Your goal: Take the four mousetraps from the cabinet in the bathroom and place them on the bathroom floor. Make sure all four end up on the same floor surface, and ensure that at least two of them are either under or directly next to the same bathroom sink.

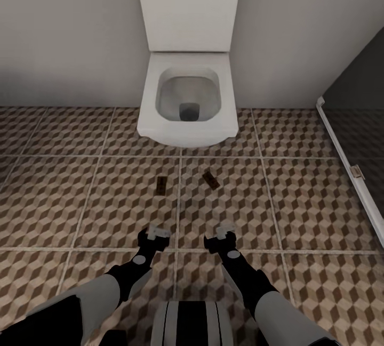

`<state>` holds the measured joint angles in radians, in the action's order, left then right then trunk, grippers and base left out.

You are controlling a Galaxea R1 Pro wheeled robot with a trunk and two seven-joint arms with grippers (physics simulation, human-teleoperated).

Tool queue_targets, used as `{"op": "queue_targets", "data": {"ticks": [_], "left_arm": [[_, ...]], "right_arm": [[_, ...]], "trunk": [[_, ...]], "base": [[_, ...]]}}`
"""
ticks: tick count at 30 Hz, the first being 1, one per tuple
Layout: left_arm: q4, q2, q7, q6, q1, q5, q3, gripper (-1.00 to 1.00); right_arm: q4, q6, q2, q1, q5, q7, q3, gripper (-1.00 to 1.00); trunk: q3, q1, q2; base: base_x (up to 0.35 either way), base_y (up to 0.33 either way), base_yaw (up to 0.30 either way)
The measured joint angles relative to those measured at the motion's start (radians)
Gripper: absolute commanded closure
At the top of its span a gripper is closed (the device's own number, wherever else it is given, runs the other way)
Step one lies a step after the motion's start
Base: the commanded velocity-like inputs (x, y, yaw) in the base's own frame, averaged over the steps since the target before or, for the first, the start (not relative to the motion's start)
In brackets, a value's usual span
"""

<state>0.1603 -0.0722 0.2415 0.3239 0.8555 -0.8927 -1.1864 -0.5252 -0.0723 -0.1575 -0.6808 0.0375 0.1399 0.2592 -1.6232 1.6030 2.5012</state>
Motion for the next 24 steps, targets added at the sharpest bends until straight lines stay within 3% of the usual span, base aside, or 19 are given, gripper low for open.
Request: {"op": "queue_targets", "data": {"ticks": [24], "left_arm": [[0.0, -0.001, 0.001, 0.001, 0.0, 0.0, 0.0, -1.0]], "right_arm": [[0.001, 0.0, 0.0, 0.0, 0.0, -0.001, -0.001, -1.0]], "trunk": [[0.0, 0.0, 0.0]], "base": [[-0.01, 0.0, 0.0]]}}
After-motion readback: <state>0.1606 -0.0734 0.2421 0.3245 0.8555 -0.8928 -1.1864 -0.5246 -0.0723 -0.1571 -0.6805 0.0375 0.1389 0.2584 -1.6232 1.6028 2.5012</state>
